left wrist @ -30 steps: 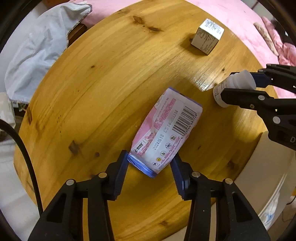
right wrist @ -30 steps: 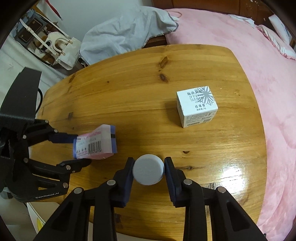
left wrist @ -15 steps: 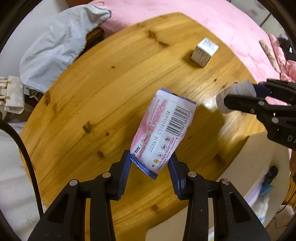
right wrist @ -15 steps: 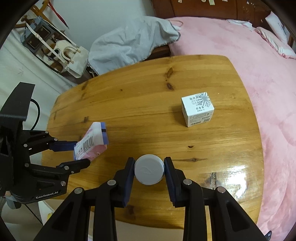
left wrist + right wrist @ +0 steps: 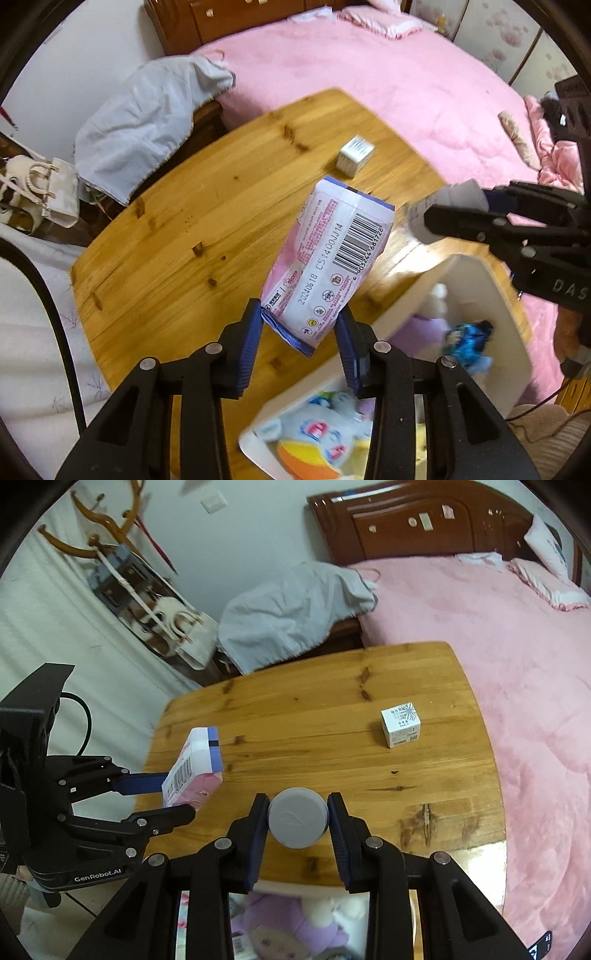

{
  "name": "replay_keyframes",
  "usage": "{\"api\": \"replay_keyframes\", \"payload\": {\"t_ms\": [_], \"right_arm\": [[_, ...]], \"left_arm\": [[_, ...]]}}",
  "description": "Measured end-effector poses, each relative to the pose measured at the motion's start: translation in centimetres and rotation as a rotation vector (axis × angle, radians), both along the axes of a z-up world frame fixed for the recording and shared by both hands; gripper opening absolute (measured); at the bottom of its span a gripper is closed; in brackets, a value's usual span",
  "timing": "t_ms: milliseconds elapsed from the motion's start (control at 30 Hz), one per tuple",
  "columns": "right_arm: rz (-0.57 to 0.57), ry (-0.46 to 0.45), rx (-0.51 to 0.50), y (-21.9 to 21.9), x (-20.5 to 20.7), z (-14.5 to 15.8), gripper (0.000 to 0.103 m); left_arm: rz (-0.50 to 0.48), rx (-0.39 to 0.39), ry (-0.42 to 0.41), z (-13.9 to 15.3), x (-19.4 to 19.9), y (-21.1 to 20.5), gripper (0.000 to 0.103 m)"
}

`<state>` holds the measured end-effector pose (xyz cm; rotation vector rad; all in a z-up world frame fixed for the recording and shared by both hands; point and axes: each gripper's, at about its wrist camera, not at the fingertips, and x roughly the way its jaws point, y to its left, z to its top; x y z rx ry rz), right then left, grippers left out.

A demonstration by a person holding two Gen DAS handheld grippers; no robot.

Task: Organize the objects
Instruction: 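Carry the wipes packet and pill bottle back over the tray with both grippers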

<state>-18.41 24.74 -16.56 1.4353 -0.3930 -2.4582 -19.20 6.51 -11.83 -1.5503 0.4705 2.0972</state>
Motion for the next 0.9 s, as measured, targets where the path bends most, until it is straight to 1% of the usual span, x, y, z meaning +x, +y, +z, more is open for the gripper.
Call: {"api": "replay_keyframes", "payload": {"t_ms": [100,167,300,533,700,800,900], "right_arm": [[0.012,0.026,-0.009,0.3,1.9,1.7,0.032],[0.019,0.037,-0.019,0.3,3.0,2.7,0.032],[0.033,0.060,-0.019,0.4,5.2,4.6,0.032],[0.065,0.084,-0.004,0.3,8.6,6.3,0.032],[0.083,0.087,0.018,0.2,10.6,6.8,0.032],[0.096,0.083,0.034,0.0,11.8,6.9,0.032],[0.108,0.080,0.045,-0.1,12.8,6.8,0.032]], "left_arm": [[0.027,0.008,0.028,1.6,1.7,0.3,0.042],[0.055,0.031,0.026,2.8,3.1,0.2,0.042],[0.114,0.059,0.021,4.0,5.3,0.1,0.042],[0.225,0.095,0.015,5.2,8.5,0.0,0.042],[0.312,0.067,0.046,5.4,10.6,-0.4,0.042],[0.352,0.039,0.069,5.1,11.9,-0.7,0.042],[0.394,0.027,0.070,4.5,13.1,-1.1,0.042]]}}
